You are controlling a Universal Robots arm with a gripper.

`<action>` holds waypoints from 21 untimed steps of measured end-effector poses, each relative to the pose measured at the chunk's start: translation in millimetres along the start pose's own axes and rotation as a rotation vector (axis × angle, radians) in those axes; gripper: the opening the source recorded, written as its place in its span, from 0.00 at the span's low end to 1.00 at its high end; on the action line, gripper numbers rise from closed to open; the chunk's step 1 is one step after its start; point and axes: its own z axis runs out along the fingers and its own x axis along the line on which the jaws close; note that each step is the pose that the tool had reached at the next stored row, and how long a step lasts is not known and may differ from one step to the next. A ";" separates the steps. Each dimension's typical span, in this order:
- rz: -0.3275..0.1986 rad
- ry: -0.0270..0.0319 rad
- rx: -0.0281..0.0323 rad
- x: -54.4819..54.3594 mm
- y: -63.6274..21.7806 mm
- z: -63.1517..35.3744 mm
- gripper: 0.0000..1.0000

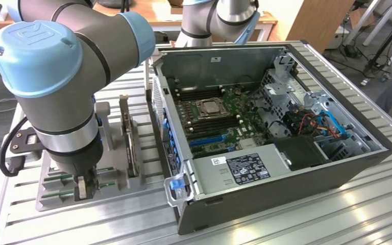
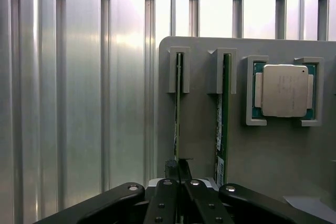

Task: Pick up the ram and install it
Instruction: 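Pick up the ram and move it above insertion slot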

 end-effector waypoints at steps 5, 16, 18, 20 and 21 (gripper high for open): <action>0.000 0.0001 0.0000 0.0 0.1 -3.5 0.12; 0.000 0.0001 0.0000 -0.2 0.6 -18.6 0.12; -0.001 0.0001 -0.0001 -0.2 0.8 -22.1 0.12; -0.001 0.0001 0.0000 -0.2 0.9 -25.5 0.12; -0.001 0.0000 0.0000 -0.3 0.9 -27.3 0.12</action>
